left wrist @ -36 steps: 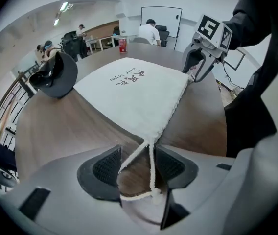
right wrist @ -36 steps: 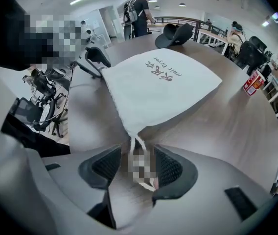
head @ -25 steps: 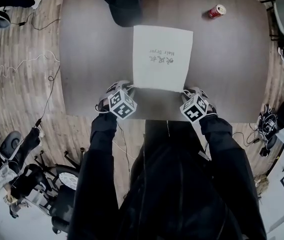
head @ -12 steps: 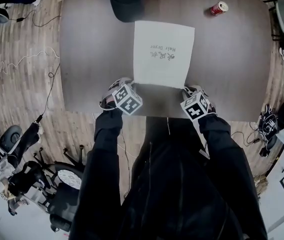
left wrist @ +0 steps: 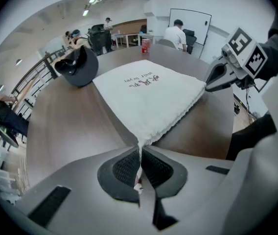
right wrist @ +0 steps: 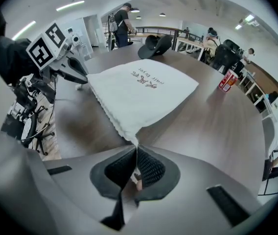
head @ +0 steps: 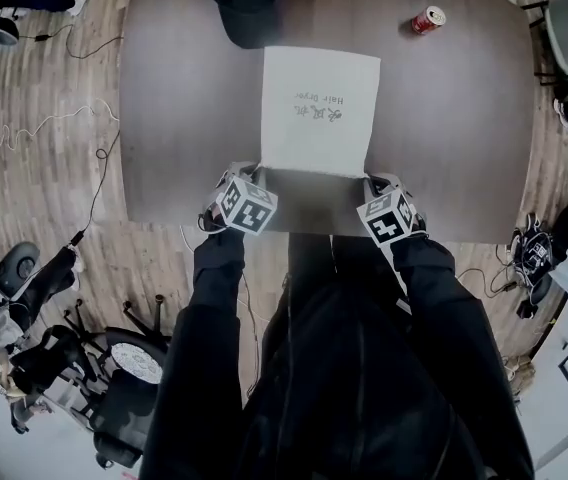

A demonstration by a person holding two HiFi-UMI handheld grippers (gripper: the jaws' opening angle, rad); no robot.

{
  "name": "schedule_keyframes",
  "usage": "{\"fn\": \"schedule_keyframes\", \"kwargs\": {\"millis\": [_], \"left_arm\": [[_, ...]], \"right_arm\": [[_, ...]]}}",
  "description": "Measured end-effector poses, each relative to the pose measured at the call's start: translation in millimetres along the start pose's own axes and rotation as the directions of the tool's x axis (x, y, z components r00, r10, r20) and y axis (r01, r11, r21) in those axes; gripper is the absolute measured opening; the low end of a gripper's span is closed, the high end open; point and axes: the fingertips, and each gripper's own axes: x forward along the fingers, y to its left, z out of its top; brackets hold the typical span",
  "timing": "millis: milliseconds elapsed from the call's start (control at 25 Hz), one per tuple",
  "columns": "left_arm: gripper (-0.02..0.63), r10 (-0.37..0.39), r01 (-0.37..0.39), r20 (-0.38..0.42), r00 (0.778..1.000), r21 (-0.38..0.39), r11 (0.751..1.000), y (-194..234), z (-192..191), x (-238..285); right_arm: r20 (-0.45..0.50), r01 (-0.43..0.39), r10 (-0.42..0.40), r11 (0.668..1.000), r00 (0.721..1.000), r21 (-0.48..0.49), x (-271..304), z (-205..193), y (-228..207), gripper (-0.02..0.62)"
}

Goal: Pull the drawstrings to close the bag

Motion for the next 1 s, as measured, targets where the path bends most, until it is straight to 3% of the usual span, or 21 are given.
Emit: {"fn": "schedule_keyframes", "kwargs": {"millis": [200, 320, 520, 800, 1000], "left_arm": [[0.038, 0.114, -0.101, 0.084, 0.990, -0.147, 0.984, 7, 28, -50], [0.038, 0.201, -0.167, 0.147, 0.969, -0.215, 0.962, 13, 53, -92], [0.038, 0.331, -0.244, 0.243, 0.912, -0.326, 0.913, 23, 91, -169], [0.038, 0.466, -0.309, 0.308, 0.829, -0.441, 0.842, 28, 110, -252], [0.038, 0.539, -0.339, 0.325, 0.777, -0.506, 0.793, 31, 114, -287]], "right_arm": [[0.136, 0.078, -0.081, 0.997, 0.987, 0.022, -57, 28, -22, 0.028], [0.249, 0.138, -0.146, 0.989, 0.957, 0.050, -103, 57, -36, 0.028], [0.406, 0.207, -0.220, 0.975, 0.887, 0.076, -179, 101, -57, 0.028], [0.548, 0.279, -0.297, 0.953, 0.782, 0.119, -258, 138, -66, 0.028], [0.571, 0.299, -0.332, 0.942, 0.751, 0.155, -284, 138, -72, 0.028]]}}
